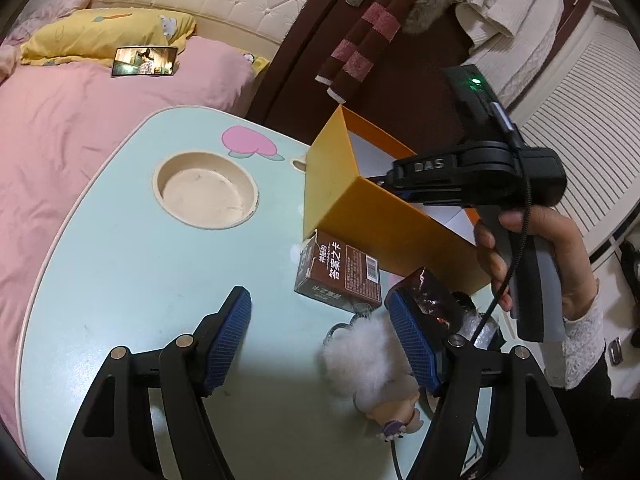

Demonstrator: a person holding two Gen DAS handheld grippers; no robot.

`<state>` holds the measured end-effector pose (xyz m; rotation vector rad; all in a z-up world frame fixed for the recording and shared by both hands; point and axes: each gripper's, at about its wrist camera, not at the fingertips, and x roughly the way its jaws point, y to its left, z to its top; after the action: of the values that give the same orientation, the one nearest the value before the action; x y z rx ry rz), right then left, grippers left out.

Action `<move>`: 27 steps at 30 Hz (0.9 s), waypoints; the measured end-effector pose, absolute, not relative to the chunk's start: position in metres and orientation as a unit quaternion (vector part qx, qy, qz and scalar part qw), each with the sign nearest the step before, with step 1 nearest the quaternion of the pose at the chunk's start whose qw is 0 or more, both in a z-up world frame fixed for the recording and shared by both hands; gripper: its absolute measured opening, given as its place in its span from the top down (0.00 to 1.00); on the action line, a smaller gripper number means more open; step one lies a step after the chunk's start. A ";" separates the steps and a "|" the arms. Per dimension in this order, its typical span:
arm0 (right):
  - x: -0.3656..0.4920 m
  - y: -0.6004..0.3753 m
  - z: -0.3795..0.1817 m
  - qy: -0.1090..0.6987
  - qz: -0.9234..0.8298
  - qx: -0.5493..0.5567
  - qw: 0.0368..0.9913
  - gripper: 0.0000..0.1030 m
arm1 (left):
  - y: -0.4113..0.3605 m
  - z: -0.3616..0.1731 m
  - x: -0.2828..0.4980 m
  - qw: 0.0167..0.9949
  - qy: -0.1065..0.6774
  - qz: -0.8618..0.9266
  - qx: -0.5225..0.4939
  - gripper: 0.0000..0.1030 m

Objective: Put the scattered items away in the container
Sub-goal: 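Grasp the beaded keychain inside the orange box with the right tool, then lift the beaded keychain out and release it on the table with the right tool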

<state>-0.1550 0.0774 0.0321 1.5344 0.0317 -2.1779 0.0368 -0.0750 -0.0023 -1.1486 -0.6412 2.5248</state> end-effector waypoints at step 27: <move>-0.003 0.175 0.076 -0.083 -0.806 0.505 0.296 0.88 | -0.081 -0.001 0.038 0.133 -0.230 0.885 -0.383 0.30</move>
<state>-0.0031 0.1751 0.0762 1.3431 -0.2214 -2.1449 0.0380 -0.0812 -0.0010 -1.1122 -0.6680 2.5660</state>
